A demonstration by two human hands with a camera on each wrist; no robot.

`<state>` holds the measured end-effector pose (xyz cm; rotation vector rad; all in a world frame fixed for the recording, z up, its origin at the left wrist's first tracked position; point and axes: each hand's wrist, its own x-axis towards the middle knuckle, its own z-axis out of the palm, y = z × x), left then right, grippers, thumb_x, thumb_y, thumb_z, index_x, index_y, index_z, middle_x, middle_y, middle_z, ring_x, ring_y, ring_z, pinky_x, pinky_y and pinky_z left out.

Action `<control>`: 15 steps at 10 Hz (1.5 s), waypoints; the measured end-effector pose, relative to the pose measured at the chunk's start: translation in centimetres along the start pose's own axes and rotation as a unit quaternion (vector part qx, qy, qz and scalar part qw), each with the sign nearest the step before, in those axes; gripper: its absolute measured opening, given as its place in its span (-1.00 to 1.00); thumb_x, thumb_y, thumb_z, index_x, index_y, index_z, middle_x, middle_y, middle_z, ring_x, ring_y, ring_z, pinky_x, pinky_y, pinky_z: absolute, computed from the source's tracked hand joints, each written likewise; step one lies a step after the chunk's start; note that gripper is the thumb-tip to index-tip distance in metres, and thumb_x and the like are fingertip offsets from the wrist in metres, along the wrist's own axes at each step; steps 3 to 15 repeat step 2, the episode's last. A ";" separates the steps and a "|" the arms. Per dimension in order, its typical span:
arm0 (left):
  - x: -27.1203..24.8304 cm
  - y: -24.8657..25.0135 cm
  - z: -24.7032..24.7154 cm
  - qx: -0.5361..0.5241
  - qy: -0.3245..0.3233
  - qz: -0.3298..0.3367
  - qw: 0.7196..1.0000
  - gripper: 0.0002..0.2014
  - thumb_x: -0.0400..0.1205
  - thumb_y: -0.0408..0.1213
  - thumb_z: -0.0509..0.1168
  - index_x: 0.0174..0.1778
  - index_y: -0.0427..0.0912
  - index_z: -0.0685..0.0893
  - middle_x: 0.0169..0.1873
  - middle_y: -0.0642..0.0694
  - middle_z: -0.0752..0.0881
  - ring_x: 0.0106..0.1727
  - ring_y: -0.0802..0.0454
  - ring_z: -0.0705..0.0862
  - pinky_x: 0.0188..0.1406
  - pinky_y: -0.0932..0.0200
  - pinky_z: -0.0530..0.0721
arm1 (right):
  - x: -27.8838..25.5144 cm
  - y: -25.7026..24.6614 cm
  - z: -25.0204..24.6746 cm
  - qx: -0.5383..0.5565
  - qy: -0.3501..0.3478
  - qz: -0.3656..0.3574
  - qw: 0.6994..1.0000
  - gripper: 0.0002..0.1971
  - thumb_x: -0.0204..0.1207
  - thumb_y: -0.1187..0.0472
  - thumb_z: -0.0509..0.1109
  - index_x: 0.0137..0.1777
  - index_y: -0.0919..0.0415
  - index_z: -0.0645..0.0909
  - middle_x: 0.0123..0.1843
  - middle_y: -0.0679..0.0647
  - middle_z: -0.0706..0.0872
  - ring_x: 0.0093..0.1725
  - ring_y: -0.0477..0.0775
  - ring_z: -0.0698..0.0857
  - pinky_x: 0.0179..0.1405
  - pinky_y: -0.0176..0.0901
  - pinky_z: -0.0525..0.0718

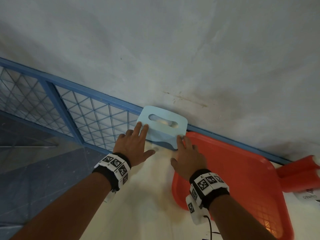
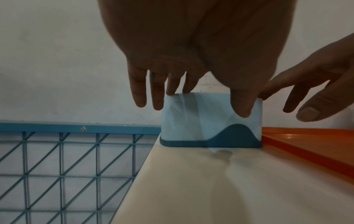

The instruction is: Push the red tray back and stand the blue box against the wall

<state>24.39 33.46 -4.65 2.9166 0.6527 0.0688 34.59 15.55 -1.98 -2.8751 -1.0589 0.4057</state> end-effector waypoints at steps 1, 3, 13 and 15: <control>-0.3 0.0 -0.3 -0.003 -0.009 -0.003 1.000 -0.02 0.46 0.43 0.19 0.64 -0.06 -0.03 0.66 -0.23 0.10 0.45 -0.28 0.43 0.29 -0.26 0.52 | -0.3 -0.2 -0.4 0.005 -0.005 0.001 1.000 -0.21 0.51 -0.07 0.28 0.63 0.02 -0.08 0.67 0.09 0.07 0.45 0.29 0.35 0.19 0.20 0.60; -0.6 0.2 -0.6 0.002 -0.011 -0.007 1.000 -0.03 0.47 0.45 0.16 0.64 -0.03 -0.04 0.66 -0.26 0.07 0.44 -0.28 0.44 0.26 -0.24 0.54 | -0.6 -0.1 -0.8 0.018 0.011 0.006 1.000 -0.25 0.51 -0.06 0.27 0.62 0.00 -0.02 0.66 0.09 0.10 0.47 0.29 0.33 0.19 0.20 0.58; -0.6 0.2 -0.6 0.002 -0.011 -0.007 1.000 -0.03 0.47 0.45 0.16 0.64 -0.03 -0.04 0.66 -0.26 0.07 0.44 -0.28 0.44 0.26 -0.24 0.54 | -0.6 -0.1 -0.8 0.018 0.011 0.006 1.000 -0.25 0.51 -0.06 0.27 0.62 0.00 -0.02 0.66 0.09 0.10 0.47 0.29 0.33 0.19 0.20 0.58; -0.6 0.2 -0.6 0.002 -0.011 -0.007 1.000 -0.03 0.47 0.45 0.16 0.64 -0.03 -0.04 0.66 -0.26 0.07 0.44 -0.28 0.44 0.26 -0.24 0.54 | -0.6 -0.1 -0.8 0.018 0.011 0.006 1.000 -0.25 0.51 -0.06 0.27 0.62 0.00 -0.02 0.66 0.09 0.10 0.47 0.29 0.33 0.19 0.20 0.58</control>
